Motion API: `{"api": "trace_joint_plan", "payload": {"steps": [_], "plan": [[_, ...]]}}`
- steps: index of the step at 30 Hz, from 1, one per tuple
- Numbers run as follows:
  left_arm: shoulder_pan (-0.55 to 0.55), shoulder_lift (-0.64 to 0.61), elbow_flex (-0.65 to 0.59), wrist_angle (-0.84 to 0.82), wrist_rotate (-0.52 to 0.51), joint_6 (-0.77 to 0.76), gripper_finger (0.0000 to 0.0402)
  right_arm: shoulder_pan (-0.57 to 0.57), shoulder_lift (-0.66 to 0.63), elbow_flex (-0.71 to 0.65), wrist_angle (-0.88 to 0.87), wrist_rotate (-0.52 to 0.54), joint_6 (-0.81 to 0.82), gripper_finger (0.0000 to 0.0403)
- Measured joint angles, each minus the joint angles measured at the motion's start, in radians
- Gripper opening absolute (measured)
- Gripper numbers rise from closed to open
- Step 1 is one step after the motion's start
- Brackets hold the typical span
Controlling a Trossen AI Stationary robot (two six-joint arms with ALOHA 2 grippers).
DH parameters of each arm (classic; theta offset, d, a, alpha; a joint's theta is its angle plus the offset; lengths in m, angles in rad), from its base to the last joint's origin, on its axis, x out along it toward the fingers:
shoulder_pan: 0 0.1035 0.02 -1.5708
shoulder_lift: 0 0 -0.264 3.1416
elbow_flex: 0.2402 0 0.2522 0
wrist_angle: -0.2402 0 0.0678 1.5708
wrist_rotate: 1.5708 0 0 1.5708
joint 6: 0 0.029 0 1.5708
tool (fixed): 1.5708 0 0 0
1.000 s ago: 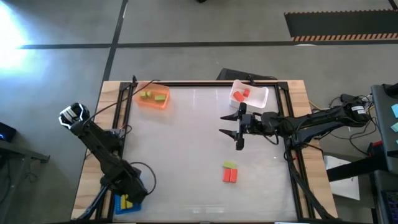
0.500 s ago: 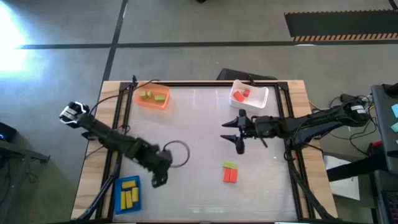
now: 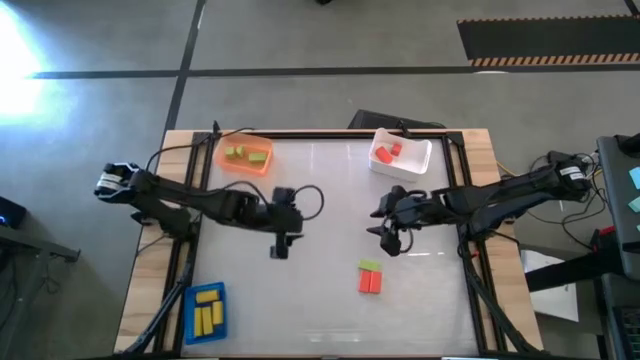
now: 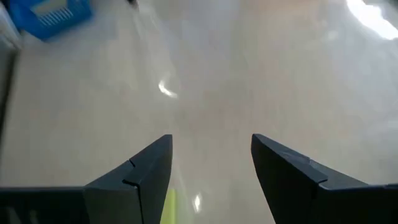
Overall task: Sort & place blocks by color
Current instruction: Put the green rectangular block into the orange bin
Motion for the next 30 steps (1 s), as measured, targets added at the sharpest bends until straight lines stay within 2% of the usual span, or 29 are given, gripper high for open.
{"api": "trace_joint_plan", "payload": {"steps": [5, 8, 16, 23, 27, 30], "plan": [[0.058, -0.020, -0.007, 0.238, -0.002, 0.248, 0.0196, 0.024, 0.081, 0.068, -0.183, -0.004, 0.068, 0.0201], [0.092, -0.035, -0.011, 0.354, -0.002, 0.339, 0.0196, 0.035, 0.150, 0.121, -0.316, -0.064, 0.084, 0.0198], [0.169, -0.051, -0.013, 0.451, -0.005, 0.382, 0.0196, 0.080, 0.336, 0.241, -0.547, -0.115, 0.109, 0.0198], [0.198, -0.054, -0.029, 0.449, -0.031, 0.401, 0.0196, 0.120, 0.459, 0.320, -0.542, -0.107, 0.093, 0.0198], [0.198, -0.074, -0.066, 0.462, -0.041, 0.443, 0.0196, 0.147, 0.493, 0.296, -0.414, -0.104, 0.060, 0.0198], [0.198, -0.106, -0.124, 0.531, -0.041, 0.445, 0.0196, 0.167, 0.494, 0.239, -0.273, -0.093, 0.053, 0.0199]]}}
